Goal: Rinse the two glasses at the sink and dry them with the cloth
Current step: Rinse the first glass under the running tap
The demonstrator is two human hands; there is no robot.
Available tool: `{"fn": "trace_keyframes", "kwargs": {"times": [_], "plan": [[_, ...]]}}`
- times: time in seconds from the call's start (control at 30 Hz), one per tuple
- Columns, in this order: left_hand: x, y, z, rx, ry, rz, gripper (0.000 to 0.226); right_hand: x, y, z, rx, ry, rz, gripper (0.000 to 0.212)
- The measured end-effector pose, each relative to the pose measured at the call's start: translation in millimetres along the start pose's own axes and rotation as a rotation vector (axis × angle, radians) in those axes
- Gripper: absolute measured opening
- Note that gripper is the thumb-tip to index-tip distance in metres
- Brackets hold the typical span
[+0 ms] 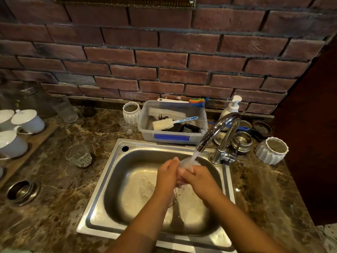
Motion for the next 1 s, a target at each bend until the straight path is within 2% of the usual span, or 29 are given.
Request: {"fn": "trace_keyframes", "kwargs": {"times": [0.07,0.13,0.2,0.3,0.33,0.4,0.47,0.5,0.53,0.6,0.67,0.7,0.77,0.8,0.87,0.93,1.0], "plan": [[2,7,6,0.207,-0.053,-0.103,0.025,7,14,2,0.224,0.031,-0.251,0.020],[1,7,7,0.235,-0.093,-0.104,0.027,7,12,2,0.204,0.005,-0.222,0.020],[1,3,6,0.075,-0.079,-0.052,0.028,1,3,0,0.054,-0.002,-0.003,0.021],[0,-21,6,-0.381,-0.128,0.135,0.038,-1,-11,2,-0.217,-0.120,0.375,0.017],[2,-25,9,-0.498,-0.180,0.197,0.041,0,-12,3,-0.262,-0.178,0.398,0.015],[5,-27,13,-0.570,-0.217,0.236,0.038,0,-16,5,-0.306,-0.232,0.383,0.012],[5,-21,6,-0.443,-0.143,0.178,0.028,-4,-18,4,-0.286,-0.130,0.347,0.014],[4,-11,3,-0.286,-0.097,0.123,0.026,-5,-15,2,-0.225,-0.050,0.267,0.018],[5,1,2,-0.097,-0.078,0.054,0.026,-6,-10,1,-0.109,0.024,0.107,0.022],[7,17,6,0.212,-0.118,-0.083,0.026,0,6,1,0.157,0.068,-0.227,0.025],[5,19,11,0.281,-0.134,-0.119,0.026,4,8,0,0.213,0.037,-0.279,0.025],[4,16,9,0.231,-0.113,-0.111,0.025,3,4,0,0.172,0.023,-0.215,0.024],[-1,7,6,-0.032,-0.031,-0.079,0.023,-2,-8,-1,0.002,-0.011,0.005,0.023],[-2,-2,6,-0.195,-0.033,-0.034,0.027,-3,-13,-1,-0.100,-0.044,0.121,0.021],[2,-14,10,-0.462,-0.142,0.104,0.032,0,-20,1,-0.246,-0.164,0.237,0.017],[5,-16,16,-0.556,-0.229,0.173,0.029,1,-20,1,-0.300,-0.229,0.275,0.019],[6,-15,12,-0.466,-0.181,0.172,0.029,-3,-21,1,-0.294,-0.162,0.294,0.023]]}}
Point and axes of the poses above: each hand's wrist, its own z-axis away from the middle knuckle, its own x-axis out of the palm, y = z × x, the point moved 9 cm from there along -z, towards the middle knuckle, and after that the axes turned 15 degrees about z, right-handed, at the moved point
